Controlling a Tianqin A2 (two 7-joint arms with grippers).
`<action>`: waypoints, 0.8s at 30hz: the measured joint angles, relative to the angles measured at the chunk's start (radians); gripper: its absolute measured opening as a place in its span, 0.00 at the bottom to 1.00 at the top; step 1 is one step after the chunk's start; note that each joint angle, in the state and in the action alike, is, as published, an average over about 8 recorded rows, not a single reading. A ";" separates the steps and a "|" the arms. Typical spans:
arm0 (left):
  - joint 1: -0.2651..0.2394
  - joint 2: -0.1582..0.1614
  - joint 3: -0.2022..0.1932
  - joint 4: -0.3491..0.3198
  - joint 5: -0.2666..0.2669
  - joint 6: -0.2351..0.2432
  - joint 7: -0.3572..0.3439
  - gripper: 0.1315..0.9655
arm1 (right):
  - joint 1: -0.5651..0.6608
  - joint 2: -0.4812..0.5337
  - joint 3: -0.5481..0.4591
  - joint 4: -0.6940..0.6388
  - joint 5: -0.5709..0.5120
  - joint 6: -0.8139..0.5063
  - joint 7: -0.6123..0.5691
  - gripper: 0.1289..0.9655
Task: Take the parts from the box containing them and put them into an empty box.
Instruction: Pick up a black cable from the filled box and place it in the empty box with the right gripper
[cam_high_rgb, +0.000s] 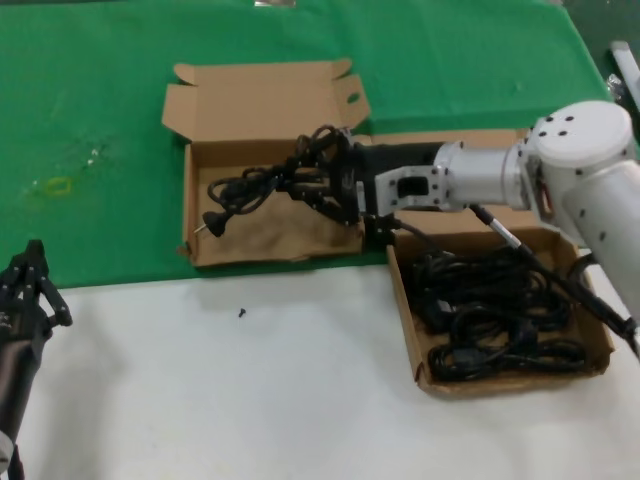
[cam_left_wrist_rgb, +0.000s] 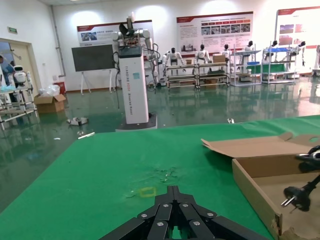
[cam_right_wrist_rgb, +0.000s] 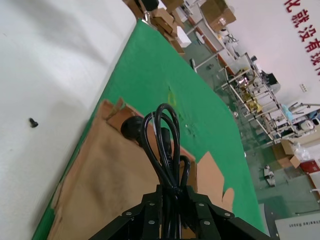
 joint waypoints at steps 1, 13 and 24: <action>0.000 0.000 0.000 0.000 0.000 0.000 0.000 0.01 | 0.016 -0.014 0.007 -0.044 0.004 0.004 -0.029 0.12; 0.000 0.000 0.000 0.000 0.000 0.000 0.000 0.01 | 0.155 -0.112 0.094 -0.415 0.046 0.061 -0.321 0.12; 0.000 0.000 0.000 0.000 0.000 0.000 0.000 0.01 | 0.181 -0.119 0.128 -0.478 0.042 0.069 -0.380 0.17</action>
